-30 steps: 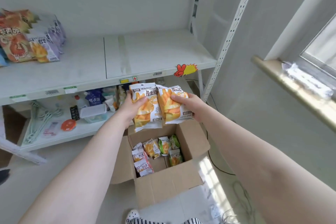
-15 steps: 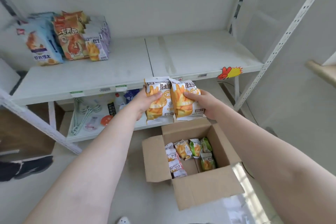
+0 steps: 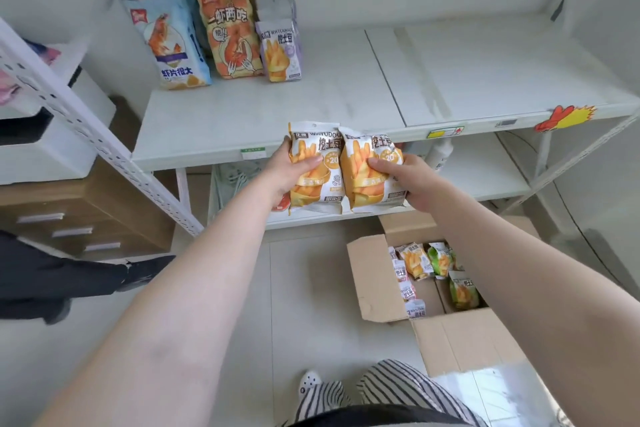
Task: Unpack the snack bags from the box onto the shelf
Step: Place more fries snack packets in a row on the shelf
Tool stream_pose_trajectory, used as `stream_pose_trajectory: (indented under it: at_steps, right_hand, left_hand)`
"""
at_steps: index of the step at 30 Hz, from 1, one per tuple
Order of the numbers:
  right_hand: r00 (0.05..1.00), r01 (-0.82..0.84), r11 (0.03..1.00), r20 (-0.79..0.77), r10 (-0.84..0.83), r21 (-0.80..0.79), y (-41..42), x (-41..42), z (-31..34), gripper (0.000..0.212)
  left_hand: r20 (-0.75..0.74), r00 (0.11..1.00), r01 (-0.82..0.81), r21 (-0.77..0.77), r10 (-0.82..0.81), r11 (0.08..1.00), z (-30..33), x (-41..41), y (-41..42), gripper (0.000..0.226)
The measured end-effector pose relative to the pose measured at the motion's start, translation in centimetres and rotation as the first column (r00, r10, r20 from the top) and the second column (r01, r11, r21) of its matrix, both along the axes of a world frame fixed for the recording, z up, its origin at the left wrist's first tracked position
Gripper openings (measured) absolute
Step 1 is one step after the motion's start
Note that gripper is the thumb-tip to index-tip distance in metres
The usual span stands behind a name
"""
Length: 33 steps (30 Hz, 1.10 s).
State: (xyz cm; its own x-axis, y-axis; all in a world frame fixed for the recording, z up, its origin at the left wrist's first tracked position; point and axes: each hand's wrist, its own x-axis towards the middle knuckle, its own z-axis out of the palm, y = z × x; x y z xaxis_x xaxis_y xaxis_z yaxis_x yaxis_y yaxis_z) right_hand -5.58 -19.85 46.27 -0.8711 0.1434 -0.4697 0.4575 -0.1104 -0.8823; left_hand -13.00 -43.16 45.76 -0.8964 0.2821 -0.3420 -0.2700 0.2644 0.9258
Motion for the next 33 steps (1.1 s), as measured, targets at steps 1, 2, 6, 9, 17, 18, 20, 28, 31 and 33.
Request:
stream_pose_trajectory:
  at_steps: [1, 2, 6, 9, 17, 18, 20, 28, 31, 33]
  right_hand:
    - [1.0, 0.002, 1.0, 0.0, -0.002, 0.002, -0.5, -0.8, 0.1, 0.033]
    - [1.0, 0.005, 1.0, -0.002, -0.005, 0.004, -1.0, -1.6, 0.1, 0.031]
    - [1.0, 0.004, 0.999, -0.021, -0.003, 0.036, -1.8, -5.7, 0.2, 0.044]
    - [1.0, 0.015, 0.998, -0.026, -0.013, 0.059, -2.3, -9.4, 0.0, 0.041]
    - [0.998, 0.022, 0.996, -0.06, -0.017, 0.087, -3.0, -19.6, 0.1, 0.043]
    - [0.998, 0.029, 0.996, -0.062, -0.024, 0.09, -3.1, -20.6, 0.3, 0.044]
    - [0.997, 0.05, 0.995, -0.067, -0.044, 0.084, -3.0, -22.4, 0.4, 0.043]
    - [0.99, 0.136, 0.988, -0.057, -0.132, 0.072, -1.6, -26.9, -0.3, 0.029]
    - [0.972, 0.232, 0.97, -0.058, -0.229, 0.066, -0.7, -27.6, -0.9, 0.031]
    - [0.956, 0.288, 0.957, -0.063, -0.285, 0.037, 0.2, -28.1, -1.0, 0.031]
  left_hand:
    - [0.002, 1.0, -0.014, 0.008, 0.014, 1.0, -0.3, -0.6, -0.5, 0.072]
    - [0.004, 0.999, -0.033, 0.014, 0.033, 0.999, -0.6, -1.2, -1.0, 0.071]
    - [0.031, 0.998, -0.063, 0.061, 0.061, 0.996, -1.3, -4.0, -2.3, 0.081]
    - [0.027, 0.997, -0.067, 0.039, 0.066, 0.997, -1.3, -7.1, -3.0, 0.075]
    - [-0.037, 0.993, -0.107, 0.059, 0.109, 0.993, 0.1, -16.4, -3.3, 0.061]
    - [-0.042, 0.993, -0.107, 0.067, 0.11, 0.992, 0.1, -17.3, -3.1, 0.061]
    - [-0.049, 0.993, -0.106, 0.084, 0.11, 0.991, 0.2, -18.9, -2.7, 0.063]
    - [-0.024, 0.998, -0.054, 0.103, 0.057, 0.993, -1.0, -25.4, -0.5, 0.061]
    - [0.001, 1.0, -0.017, 0.11, 0.017, 0.994, -1.6, -27.7, 1.3, 0.071]
    - [0.002, 1.0, 0.002, 0.109, -0.003, 0.994, -1.8, -29.2, 2.8, 0.076]
